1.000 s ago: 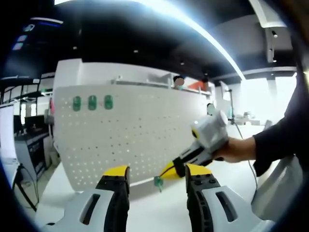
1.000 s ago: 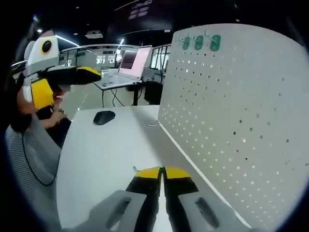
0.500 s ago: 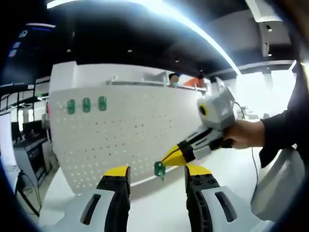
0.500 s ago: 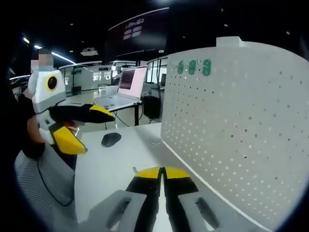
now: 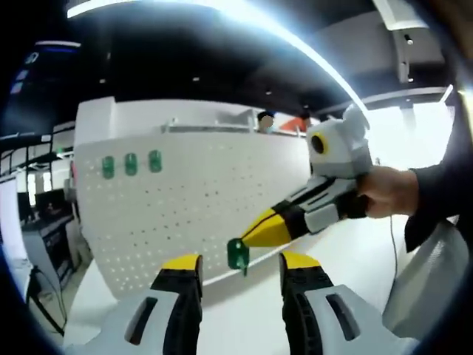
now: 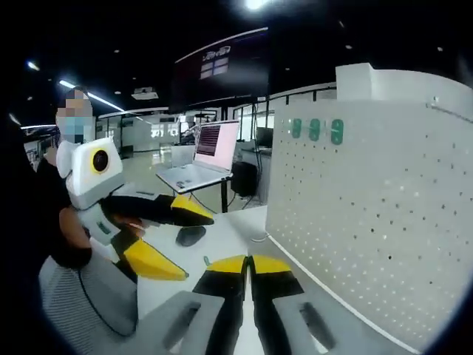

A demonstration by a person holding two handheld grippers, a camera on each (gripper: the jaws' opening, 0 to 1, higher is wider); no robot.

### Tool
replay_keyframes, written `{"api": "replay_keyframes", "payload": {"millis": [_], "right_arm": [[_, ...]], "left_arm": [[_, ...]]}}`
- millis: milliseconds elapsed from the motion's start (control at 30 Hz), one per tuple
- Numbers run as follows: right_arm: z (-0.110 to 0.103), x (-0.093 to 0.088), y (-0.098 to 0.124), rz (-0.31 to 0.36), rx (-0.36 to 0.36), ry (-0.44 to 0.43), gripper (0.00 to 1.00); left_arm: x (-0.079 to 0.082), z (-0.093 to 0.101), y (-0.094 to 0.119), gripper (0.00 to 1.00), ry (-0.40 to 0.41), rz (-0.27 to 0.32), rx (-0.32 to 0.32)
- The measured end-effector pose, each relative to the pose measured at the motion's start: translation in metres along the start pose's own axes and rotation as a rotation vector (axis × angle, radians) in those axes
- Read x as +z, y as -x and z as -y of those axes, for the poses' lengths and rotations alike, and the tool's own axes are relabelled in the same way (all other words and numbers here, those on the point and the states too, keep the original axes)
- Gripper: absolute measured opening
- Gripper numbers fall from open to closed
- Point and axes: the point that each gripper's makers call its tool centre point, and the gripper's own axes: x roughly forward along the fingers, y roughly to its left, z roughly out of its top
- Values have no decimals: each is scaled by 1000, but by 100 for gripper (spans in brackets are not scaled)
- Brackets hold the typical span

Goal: Insert the hook assembly into the mounting plate slot until the hook locks in place.

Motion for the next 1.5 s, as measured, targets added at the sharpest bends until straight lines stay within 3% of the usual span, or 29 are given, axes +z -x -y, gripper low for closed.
{"api": "replay_keyframes", "payload": {"millis": [233, 367, 1167, 1500], "right_arm": [[-11, 11, 0, 20, 23, -13, 0], [-15, 15, -1, 28, 34, -23, 0], [-33, 22, -3, 42, 74, -91, 0], [-35, 23, -2, 44, 76, -107, 0]], "left_arm": [[2, 0, 1, 37, -27, 4, 5], [4, -3, 2, 29, -51, 11, 22], [5, -7, 5, 6, -127, 7, 42], [6, -8, 6, 4, -121, 16, 44]]}}
